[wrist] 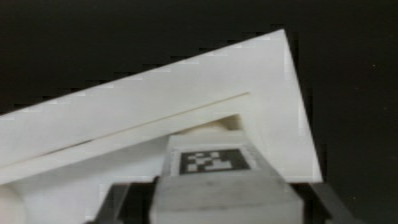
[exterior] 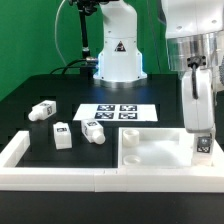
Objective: Assemble one leg
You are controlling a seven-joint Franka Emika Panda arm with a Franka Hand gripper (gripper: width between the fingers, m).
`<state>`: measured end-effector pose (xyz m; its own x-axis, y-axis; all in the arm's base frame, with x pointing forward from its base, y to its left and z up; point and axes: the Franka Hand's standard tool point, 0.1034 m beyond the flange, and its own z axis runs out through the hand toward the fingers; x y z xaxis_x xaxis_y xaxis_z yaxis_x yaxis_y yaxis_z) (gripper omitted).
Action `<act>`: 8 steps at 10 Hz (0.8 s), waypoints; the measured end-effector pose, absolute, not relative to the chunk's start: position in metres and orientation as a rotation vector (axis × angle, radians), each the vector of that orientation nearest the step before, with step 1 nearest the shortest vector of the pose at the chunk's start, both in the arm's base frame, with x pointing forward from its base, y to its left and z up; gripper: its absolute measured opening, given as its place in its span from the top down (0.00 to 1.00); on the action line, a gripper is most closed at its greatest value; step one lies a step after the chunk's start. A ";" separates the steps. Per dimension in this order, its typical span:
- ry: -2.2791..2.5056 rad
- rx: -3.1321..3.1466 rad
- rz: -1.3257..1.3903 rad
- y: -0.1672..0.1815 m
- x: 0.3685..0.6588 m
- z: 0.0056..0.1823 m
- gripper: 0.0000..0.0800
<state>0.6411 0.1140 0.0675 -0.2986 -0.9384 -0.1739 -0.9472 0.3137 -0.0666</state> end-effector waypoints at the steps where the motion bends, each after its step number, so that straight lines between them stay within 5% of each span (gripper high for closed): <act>1: 2.433 -1.694 0.067 0.114 0.641 0.068 0.64; 3: 2.409 -1.729 0.061 0.114 0.641 0.067 0.64; 5: 2.394 -1.748 0.064 0.115 0.642 0.071 0.35; 6: 2.350 -1.774 0.067 0.119 0.646 0.089 0.24; 8: 2.291 -1.759 0.049 0.119 0.653 0.129 0.20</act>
Offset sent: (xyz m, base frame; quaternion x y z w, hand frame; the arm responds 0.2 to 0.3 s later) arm 0.0000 0.0000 0.0000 0.0000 0.0000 0.0000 1.0000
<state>0.6527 0.1194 0.1286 -0.2384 -0.9463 -0.2183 -0.9548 0.2695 -0.1255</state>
